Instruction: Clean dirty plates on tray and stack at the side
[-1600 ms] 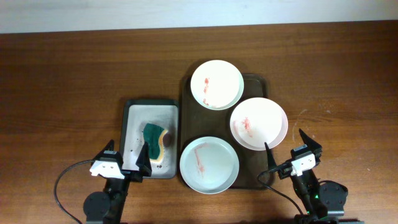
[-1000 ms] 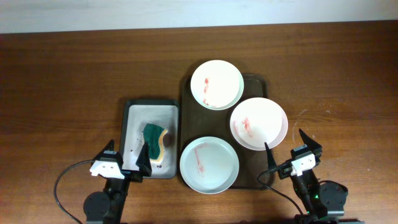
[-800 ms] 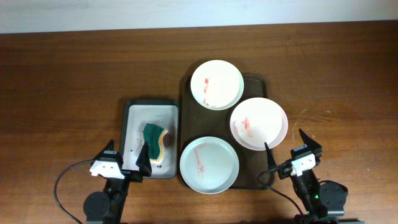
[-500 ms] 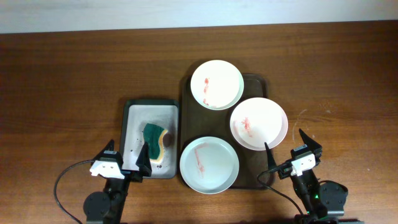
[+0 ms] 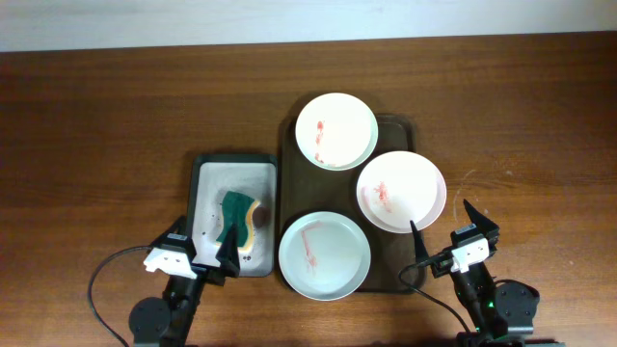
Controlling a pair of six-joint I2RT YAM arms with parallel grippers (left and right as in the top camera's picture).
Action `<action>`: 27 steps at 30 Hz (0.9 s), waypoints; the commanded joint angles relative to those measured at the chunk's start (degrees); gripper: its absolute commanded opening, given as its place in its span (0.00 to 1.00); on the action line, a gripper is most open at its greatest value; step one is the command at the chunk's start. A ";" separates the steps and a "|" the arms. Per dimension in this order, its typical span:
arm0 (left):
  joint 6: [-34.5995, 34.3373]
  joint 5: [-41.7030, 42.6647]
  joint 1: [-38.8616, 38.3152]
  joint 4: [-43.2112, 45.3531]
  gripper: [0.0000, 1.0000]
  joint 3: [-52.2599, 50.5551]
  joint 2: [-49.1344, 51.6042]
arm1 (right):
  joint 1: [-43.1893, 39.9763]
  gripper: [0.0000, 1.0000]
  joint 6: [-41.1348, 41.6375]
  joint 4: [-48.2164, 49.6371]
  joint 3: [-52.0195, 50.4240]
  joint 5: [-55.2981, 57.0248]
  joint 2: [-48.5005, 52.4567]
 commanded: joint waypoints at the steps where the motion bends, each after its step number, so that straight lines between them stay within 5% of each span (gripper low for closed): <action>1: 0.68 10.95 0.35 1.09 0.99 -0.02 -0.31 | -0.37 0.99 0.87 -0.17 -0.28 -0.20 -0.33; 6: 0.68 11.45 0.35 0.26 1.00 6.36 1.36 | -0.33 0.99 2.25 7.41 4.52 -10.23 -0.33; 12: 0.74 10.56 0.35 -15.13 0.99 27.04 20.09 | -0.33 0.99 2.40 -13.51 26.05 -10.05 7.37; 16: 1.53 9.92 0.35 -34.47 0.99 47.95 41.27 | -0.33 0.99 9.38 -35.23 49.24 -8.74 24.02; 20: 11.15 9.99 0.35 -51.34 0.99 63.28 57.70 | -0.33 0.99 15.32 -54.95 69.96 -10.12 42.12; 24: 10.73 11.69 0.31 -58.84 0.99 66.82 68.19 | -0.33 0.99 16.11 -61.81 79.52 -19.74 54.21; 27: 7.23 -2.43 -3.69 -64.08 1.00 66.25 75.65 | -0.28 0.99 16.11 -63.34 79.56 -22.82 57.59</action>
